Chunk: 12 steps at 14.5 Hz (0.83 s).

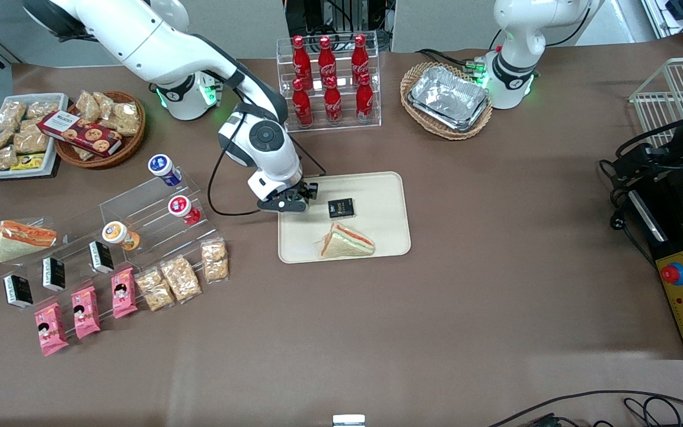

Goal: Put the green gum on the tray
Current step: 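Lower the bottle onto the tray beside the black box and release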

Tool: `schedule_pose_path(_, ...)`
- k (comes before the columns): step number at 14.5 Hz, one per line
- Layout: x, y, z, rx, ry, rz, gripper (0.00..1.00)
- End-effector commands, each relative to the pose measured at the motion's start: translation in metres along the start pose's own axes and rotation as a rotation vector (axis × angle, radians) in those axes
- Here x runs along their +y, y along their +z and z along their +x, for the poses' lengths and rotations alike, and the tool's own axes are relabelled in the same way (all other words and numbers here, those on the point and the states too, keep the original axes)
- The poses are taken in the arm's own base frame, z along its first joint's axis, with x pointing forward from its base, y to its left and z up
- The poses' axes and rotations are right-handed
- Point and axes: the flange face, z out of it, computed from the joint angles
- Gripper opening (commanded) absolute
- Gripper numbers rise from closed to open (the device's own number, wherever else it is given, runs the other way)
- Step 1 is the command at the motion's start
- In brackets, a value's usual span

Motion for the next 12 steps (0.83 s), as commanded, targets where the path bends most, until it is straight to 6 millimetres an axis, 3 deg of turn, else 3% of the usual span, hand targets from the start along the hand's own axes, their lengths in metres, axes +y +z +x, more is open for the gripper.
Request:
schedule_pose_path(1,-0.001,0.005,0.003,0.022,0.000,0.015,0.84)
schedule_pose_path(2,-0.001,0.004,0.004,0.024,0.013,0.016,1.00)
schedule_pose_path(5,-0.005,-0.006,0.009,0.040,0.000,0.020,1.00)
schedule_pose_path(10,-0.019,-0.082,0.048,0.143,0.022,0.017,1.00)
schedule_pose_path(12,-0.012,-0.121,0.066,0.168,0.026,-0.038,1.00)
